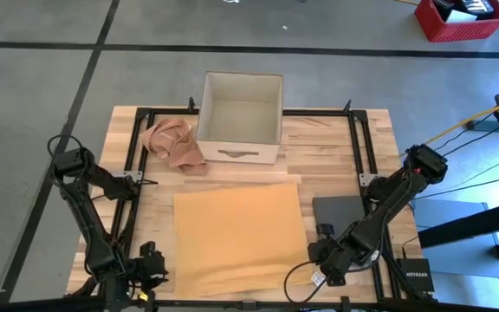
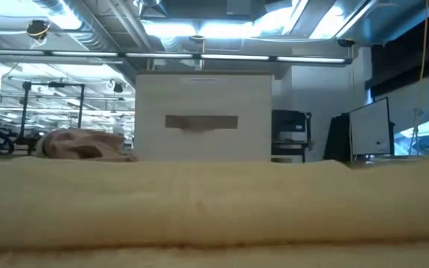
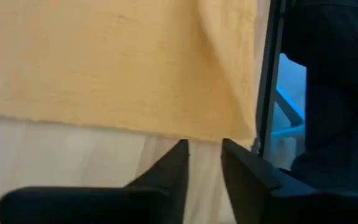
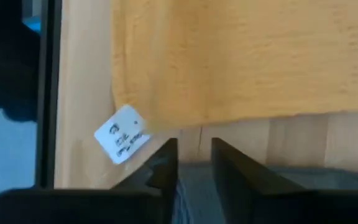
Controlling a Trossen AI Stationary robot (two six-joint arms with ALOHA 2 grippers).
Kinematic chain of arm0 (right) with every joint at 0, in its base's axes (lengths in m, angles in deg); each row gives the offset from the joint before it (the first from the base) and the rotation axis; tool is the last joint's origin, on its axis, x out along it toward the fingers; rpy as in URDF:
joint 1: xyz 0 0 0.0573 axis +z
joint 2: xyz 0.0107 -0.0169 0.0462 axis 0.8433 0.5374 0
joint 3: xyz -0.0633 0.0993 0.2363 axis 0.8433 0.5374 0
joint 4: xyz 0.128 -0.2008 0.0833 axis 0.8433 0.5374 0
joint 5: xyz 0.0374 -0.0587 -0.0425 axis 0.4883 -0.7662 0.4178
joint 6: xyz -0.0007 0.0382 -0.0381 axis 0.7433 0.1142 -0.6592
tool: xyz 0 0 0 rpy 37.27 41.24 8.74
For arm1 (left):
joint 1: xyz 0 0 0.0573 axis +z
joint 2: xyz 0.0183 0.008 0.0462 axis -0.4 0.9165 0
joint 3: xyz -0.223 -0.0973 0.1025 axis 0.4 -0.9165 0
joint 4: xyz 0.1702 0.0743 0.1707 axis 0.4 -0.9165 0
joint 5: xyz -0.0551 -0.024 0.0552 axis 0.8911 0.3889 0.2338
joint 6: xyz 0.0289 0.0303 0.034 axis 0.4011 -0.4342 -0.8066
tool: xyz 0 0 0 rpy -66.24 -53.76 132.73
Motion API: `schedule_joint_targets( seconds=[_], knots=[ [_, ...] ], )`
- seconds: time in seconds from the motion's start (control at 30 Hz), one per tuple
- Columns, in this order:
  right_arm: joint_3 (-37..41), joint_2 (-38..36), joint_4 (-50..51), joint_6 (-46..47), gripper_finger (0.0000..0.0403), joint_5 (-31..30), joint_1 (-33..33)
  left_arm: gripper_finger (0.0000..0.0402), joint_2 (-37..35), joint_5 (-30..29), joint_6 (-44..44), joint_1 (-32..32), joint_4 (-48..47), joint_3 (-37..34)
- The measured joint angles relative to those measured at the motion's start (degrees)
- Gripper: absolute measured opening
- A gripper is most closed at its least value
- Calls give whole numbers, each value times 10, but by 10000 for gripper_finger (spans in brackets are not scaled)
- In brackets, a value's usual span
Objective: Fold towel
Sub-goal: Fold the yellow towel
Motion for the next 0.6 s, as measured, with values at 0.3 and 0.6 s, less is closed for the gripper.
schedule_joint_targets(
  seconds=[0.3, 0.6],
  knots=[
    [-43, -6, 53, 57, 171, 115, -16, 154, -50, 140, 48, 32, 5, 0],
    [-68, -5, -128, -172, 174, -207, -36, 156, -118, -210, -225, 90, 29, -3]
  ],
)
